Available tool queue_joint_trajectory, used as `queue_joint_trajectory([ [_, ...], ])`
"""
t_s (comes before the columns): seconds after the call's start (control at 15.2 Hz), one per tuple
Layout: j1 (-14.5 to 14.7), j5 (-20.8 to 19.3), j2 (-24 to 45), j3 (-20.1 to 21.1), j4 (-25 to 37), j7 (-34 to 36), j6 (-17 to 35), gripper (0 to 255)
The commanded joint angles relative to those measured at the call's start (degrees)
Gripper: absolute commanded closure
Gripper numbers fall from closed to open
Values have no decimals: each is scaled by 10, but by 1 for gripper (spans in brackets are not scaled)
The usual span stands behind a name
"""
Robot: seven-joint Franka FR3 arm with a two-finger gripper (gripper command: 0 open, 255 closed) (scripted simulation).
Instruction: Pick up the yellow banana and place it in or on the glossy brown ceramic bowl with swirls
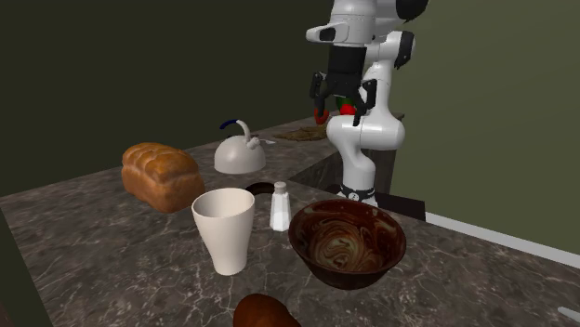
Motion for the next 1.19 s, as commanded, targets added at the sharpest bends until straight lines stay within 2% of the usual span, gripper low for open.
queue_joint_trajectory([
  [0.0,0,0,0,0,0,0,0,0],
  [0.53,-46,-55,44,-76,-73,-28,144,0],
  [1.12,-94,-101,158,-168,-99,-58,319,0],
])
